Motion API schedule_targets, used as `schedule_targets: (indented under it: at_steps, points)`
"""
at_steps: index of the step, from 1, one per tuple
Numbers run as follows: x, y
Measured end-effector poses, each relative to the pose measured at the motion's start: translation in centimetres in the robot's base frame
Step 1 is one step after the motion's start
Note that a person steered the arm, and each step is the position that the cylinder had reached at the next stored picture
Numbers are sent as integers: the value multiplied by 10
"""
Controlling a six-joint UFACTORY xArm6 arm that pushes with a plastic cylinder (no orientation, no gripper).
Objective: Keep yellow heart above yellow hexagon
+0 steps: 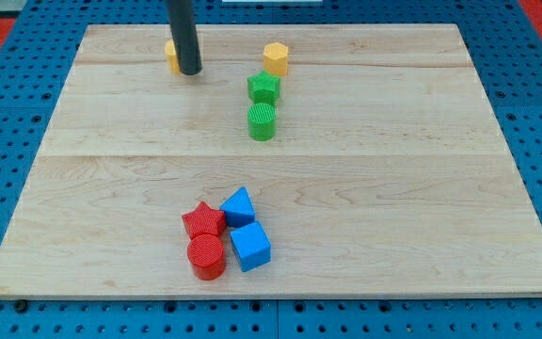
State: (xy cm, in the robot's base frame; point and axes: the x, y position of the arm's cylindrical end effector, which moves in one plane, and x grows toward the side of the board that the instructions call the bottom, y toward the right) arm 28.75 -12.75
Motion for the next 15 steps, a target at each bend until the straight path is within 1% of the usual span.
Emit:
schedule_targets:
  at_steps: [1,2,3,5,6,7,8,9,10,12,13,15]
  points:
    - [-9,-47]
    - [-18,-82]
    - [-35,-83]
    - [-44,-28]
    - [-66,-24]
    - [-72,-2]
    - [-72,5]
    - [-73,-12]
    - [-71,-12]
    - [-51,-18]
    - [-46,-3]
    - [-62,65]
